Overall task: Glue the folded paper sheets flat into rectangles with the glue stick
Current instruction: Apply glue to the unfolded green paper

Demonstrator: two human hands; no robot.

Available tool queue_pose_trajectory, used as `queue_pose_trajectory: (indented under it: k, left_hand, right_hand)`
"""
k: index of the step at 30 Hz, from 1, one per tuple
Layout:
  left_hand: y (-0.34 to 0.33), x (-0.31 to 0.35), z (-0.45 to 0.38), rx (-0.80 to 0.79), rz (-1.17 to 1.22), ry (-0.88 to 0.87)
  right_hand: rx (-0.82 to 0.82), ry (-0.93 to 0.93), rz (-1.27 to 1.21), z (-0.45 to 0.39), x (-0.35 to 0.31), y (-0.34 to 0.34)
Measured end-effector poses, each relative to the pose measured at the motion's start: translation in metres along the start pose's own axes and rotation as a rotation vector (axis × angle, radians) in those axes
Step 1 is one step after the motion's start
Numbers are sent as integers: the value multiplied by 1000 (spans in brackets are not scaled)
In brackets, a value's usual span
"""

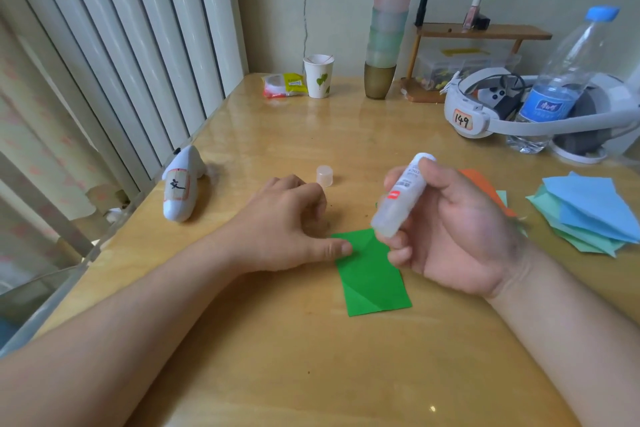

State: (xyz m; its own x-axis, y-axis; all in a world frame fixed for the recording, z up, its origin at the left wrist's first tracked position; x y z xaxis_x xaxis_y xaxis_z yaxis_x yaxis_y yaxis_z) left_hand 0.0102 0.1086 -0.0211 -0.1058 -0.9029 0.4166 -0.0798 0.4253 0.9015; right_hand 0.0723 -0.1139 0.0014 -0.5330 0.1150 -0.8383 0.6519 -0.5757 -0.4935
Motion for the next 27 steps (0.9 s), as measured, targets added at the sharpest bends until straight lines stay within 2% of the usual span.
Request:
queue_pose_trajectory:
  k: [4,9,14,19,23,27]
  left_hand:
    - [-6,5,2,-71,-108,47]
    - [-5,6,1,-89,-118,76]
    - [-6,3,0,-86,-149,107]
    - [-6,1,0,-101,-226,169]
    - [-7,2,1,-100,-230,161]
    - [-7,2,3,-87,-230,147]
  right_hand:
    - [192,136,40,-13,7,6]
    - [305,320,359,-20,8,7]
    - [300,328,619,-25,14,2]
    - [282,349,771,-29,18,-3]
    - [365,373,817,-33,17,-1]
    - [377,296,845,-38,12,-2]
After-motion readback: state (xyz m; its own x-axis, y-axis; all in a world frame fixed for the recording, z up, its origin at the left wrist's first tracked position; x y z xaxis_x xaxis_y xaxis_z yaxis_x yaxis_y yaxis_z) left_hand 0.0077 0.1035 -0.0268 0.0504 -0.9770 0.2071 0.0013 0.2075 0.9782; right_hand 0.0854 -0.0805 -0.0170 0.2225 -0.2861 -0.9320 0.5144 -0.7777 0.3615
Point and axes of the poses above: each hand's wrist, its own z-axis away from the middle knuckle, its own y-axis out of the back of the hand, x = y × z, the point moved 2 cm from there along -z, towards the middle knuckle, and after that the axes turned 3 degrees about -y, right-handed, at the moved point
